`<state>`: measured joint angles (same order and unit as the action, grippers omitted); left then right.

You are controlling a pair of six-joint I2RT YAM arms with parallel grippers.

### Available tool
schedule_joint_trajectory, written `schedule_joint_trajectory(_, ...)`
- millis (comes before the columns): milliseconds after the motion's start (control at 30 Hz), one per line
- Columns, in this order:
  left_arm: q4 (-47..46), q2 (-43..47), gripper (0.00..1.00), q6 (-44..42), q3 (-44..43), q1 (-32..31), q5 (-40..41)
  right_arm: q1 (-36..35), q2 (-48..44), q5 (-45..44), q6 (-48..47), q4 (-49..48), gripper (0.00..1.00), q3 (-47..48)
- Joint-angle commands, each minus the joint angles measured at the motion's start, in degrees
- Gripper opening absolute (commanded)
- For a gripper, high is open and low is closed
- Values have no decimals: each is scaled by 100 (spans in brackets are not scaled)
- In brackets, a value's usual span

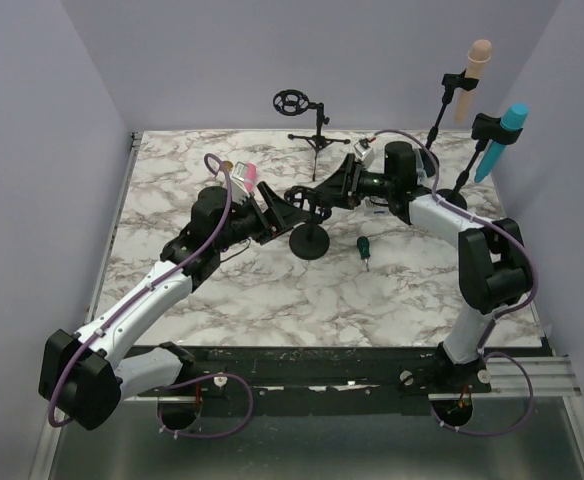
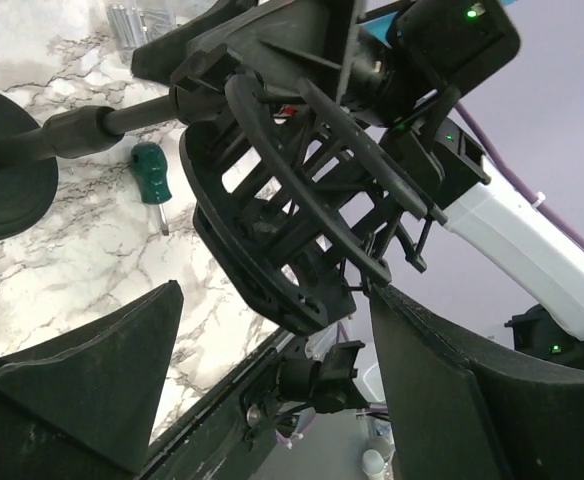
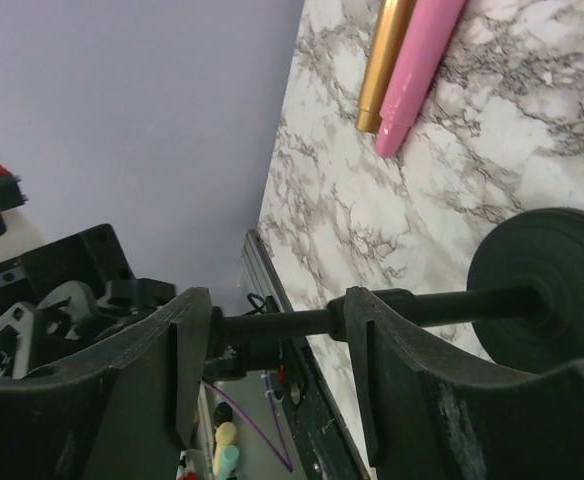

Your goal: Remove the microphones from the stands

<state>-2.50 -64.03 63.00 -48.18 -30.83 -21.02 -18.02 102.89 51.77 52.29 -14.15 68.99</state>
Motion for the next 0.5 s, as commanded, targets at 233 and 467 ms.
schedule_joint_trajectory(233,-177,-47,76,-180,161,-17,98,-30,371,-176,-393,-25,58,-484)
schedule_joint_trajectory(467,-252,-188,68,-87,16,-15,48,-35,93,-584,-643,413,62,-317)
